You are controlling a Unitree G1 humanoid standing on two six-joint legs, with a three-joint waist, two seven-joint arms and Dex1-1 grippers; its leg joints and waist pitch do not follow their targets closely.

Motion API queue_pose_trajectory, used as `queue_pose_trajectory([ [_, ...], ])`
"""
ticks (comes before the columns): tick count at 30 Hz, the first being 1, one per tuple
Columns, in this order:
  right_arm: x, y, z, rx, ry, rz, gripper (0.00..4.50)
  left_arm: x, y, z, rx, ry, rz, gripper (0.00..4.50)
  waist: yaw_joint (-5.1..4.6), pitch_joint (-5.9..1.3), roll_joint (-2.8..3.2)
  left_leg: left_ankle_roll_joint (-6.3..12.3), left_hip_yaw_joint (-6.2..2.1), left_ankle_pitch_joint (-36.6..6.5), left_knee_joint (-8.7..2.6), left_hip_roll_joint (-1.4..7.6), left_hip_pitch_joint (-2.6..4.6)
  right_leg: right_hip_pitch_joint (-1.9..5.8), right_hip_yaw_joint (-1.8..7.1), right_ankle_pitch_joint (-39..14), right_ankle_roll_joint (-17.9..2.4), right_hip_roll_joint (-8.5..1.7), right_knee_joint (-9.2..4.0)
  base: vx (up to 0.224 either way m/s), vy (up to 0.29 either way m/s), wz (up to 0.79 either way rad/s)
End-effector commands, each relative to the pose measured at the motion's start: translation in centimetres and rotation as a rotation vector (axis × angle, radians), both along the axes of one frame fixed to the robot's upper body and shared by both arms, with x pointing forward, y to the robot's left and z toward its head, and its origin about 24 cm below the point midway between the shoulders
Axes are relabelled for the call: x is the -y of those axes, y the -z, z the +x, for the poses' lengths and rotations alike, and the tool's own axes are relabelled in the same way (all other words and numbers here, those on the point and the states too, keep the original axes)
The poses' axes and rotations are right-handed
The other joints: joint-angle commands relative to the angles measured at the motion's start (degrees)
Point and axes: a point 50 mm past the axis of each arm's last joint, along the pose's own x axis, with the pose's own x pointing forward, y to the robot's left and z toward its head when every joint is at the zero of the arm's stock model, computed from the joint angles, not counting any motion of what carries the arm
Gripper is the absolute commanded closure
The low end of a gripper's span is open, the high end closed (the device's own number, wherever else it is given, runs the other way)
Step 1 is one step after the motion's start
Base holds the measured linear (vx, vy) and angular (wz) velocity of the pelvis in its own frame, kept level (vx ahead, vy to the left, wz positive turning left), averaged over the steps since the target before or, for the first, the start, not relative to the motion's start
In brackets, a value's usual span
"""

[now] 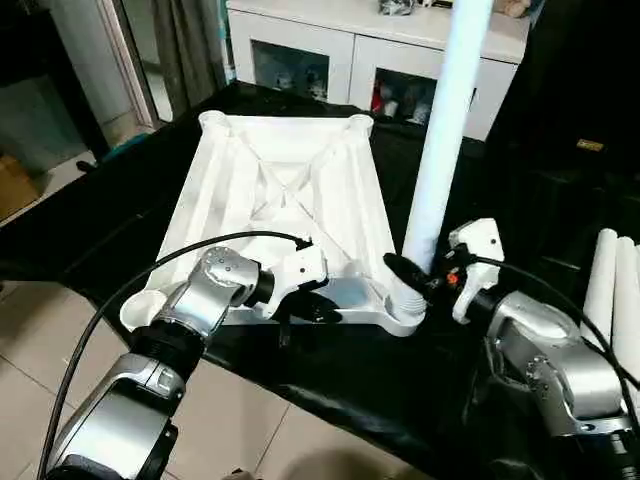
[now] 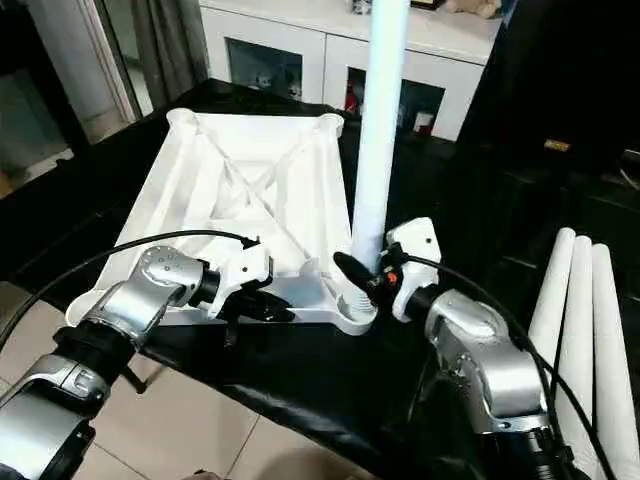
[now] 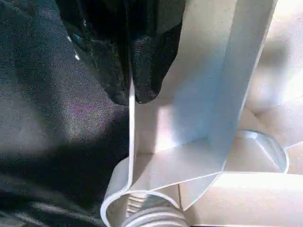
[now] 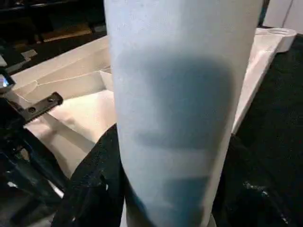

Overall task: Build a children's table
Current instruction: Insert table leg to table base

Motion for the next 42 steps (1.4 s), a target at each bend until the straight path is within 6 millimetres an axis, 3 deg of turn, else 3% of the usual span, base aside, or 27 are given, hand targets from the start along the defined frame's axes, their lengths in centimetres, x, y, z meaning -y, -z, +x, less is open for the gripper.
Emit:
queue_pose_trajectory([
  [1,-0.4,-0.1,-0.1,-0.011,-0.038,0.008,2.59,-0.3,0.2,0.0,-0.021,-0.020,-0.019,4.50,0.30,-3.04,-1.11,2.70,-1.48,-11.0,-4.11,3.63,0.66,2.05,3.31,-15.4,-10.9,-5.82,-5.04,0.000,0.000,0.00],
  [5,-0.4,0.2,-0.3,-0.035,-0.060,-0.009,2.59,-0.3,0.1,0.0,-0.022,-0.024,-0.019,4.50,0.27,-2.98,-1.10,2.02,-1.59,-11.9,-4.20,3.65,0.65,1.99,3.34,-19.0,-9.4,-5.84,-5.38,0.000,0.000,0.00],
  [11,-0.1,0.4,-0.1,-0.031,-0.055,-0.052,2.59,-0.3,0.3,-0.1,-0.029,-0.026,-0.017,4.50,0.22,-3.04,-1.00,2.09,-1.54,-11.2,-4.15,3.59,0.63,1.98,3.40,-16.7,-10.1,-5.81,-5.19,0.000,0.000,0.00],
  [21,-0.5,0.7,0.4,-0.040,-0.049,0.018,2.59,-0.7,0.4,-0.1,-0.012,-0.036,-0.012,4.50,-0.03,-2.96,-0.88,1.65,-1.66,-12.7,-4.28,3.69,0.69,1.86,3.35,-18.4,-10.0,-5.80,-5.38,0.000,0.000,0.00],
  [25,-0.1,1.2,0.4,-0.060,-0.025,0.084,2.59,-0.8,0.4,-0.1,-0.007,-0.040,-0.010,4.50,-0.12,-2.92,-0.98,1.61,-1.71,-13.2,-4.29,3.68,0.62,1.85,3.33,-19.3,-10.1,-5.94,-5.47,0.000,0.000,0.00],
  [26,0.1,1.4,0.4,-0.067,-0.016,0.094,2.59,-0.8,0.4,-0.1,-0.004,-0.042,-0.009,4.50,-0.18,-2.95,-1.34,1.64,-1.71,-13.0,-4.33,3.70,0.54,1.92,3.28,-19.0,-10.1,-5.86,-5.39,0.000,0.000,0.00],
  [28,0.5,2.1,0.0,-0.089,0.009,0.154,2.59,-0.9,0.3,-0.1,-0.003,-0.050,-0.017,4.50,-0.07,-2.86,-0.92,1.60,-1.73,-13.2,-4.35,3.71,0.69,1.79,3.32,-19.2,-10.2,-5.93,-5.42,0.000,0.000,0.00],
  [33,1.3,4.0,-1.0,-0.121,0.058,0.216,2.59,-1.0,0.1,0.0,0.006,-0.053,-0.016,4.50,0.15,-2.94,-1.20,1.92,-1.67,-13.0,-4.38,3.76,0.57,1.84,3.33,-18.2,-10.4,-6.03,-5.42,0.000,0.000,0.00],
  [35,1.5,4.3,-1.1,-0.109,0.076,0.222,2.59,-1.0,0.0,0.1,0.012,-0.056,-0.017,4.50,0.12,-2.87,-0.83,1.88,-1.64,-13.3,-4.41,3.73,0.64,1.72,3.33,-18.1,-10.7,-5.93,-5.48,0.000,0.000,0.00],
  [40,2.2,5.0,-1.4,-0.095,0.137,0.305,2.59,-1.2,-0.2,0.3,0.018,-0.061,-0.018,4.50,0.20,-2.88,-0.83,1.80,-1.70,-14.0,-4.46,3.75,0.65,1.82,3.35,-19.0,-10.8,-6.08,-5.56,0.000,0.000,0.00],
  [42,2.4,5.7,-1.8,-0.089,0.161,0.316,2.59,-1.3,-0.3,0.4,0.023,-0.064,-0.016,4.50,0.32,-2.91,-0.32,1.60,-1.83,-14.5,-4.50,3.79,0.60,1.80,3.35,-18.9,-11.0,-6.19,-5.54,0.000,0.000,0.00],
])
